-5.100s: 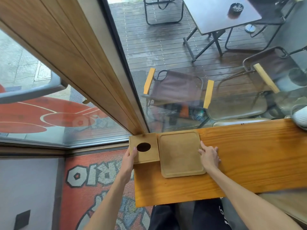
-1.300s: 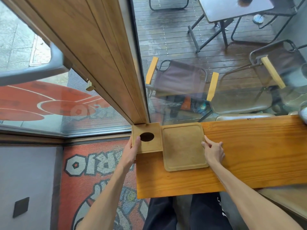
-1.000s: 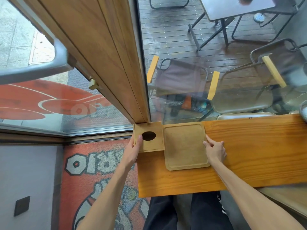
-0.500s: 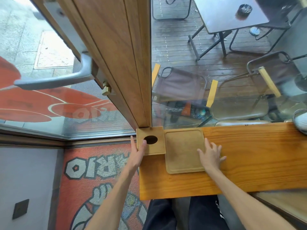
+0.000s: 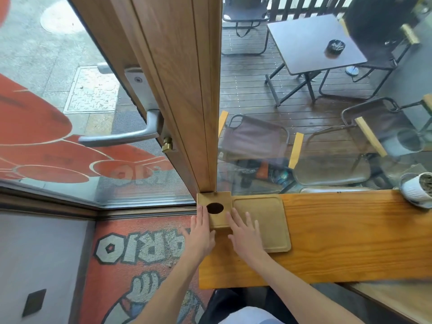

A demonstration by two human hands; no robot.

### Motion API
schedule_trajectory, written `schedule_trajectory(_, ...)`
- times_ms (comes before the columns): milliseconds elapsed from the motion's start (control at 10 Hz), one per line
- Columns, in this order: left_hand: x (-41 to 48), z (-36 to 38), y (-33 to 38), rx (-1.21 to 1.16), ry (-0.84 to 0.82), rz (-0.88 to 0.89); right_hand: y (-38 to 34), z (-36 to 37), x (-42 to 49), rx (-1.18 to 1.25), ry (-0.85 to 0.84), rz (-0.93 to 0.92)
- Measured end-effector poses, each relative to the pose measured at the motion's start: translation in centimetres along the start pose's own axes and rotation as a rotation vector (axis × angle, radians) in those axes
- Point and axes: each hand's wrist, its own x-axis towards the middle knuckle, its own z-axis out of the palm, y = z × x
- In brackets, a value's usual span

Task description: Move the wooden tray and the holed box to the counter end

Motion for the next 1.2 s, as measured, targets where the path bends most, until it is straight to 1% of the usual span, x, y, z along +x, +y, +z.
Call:
schedule_trajectory(100, 0.0, -0.4, 0.3, -0.022, -0.042, -0.019, -0.7, -0.7, 0.0, -0.011, -0.033, 0.026)
schedule_trajectory(300, 0.1, -0.9, 0.4, -0.027, -0.061, -0.03, -1.6, -1.5, 0.3, 0.038, -0.09, 0.083)
schedule_trajectory(500, -0.1, -1.6, 0.6, 0.022, -0.063, -0.048, -1.8, -2.7, 0.2, 0.022, -0.131, 0.1)
schedule_trajectory(600, 0.1, -2.4, 0.4, 0.03, -0.044, -0.028, -2.0, -3.4, 0.4, 0.033, -0.15, 0.103)
schedule_trajectory(700, 0.2, -3.8, 0.8, 0.093, -0.073, -0.04, -2.3, -3.9, 0.7, 0.114, -0.228, 0.132)
schedule_trajectory(800, 0.0, -4.5, 1.2, 0.136, -0.012, 0.009, -1.6, -4.1, 1.1, 0.18, -0.266, 0.123)
schedule_trajectory(900, -2.0, -3.5, 0.4, 0.179, 0.018, -0.001, -0.9, -3.7, 0.1, 0.139, -0.21, 0.098)
schedule_trajectory(1000, -3.7, -1.6, -1.0, 0.164, 0.03, -0.042, -0.9, -3.0, -1.2, 0.124, -0.157, 0.067)
schedule_trajectory(1100, -5.2, -1.2, -1.6, 0.057, 0.027, -0.132, -1.2, -3.7, -2.4, 0.168, -0.15, 0.078)
schedule_trajectory(1200, -6.5, -1.7, -2.1, 0.026, 0.046, -0.165, -0.4, -5.1, -3.0, 0.378, -0.149, 0.119)
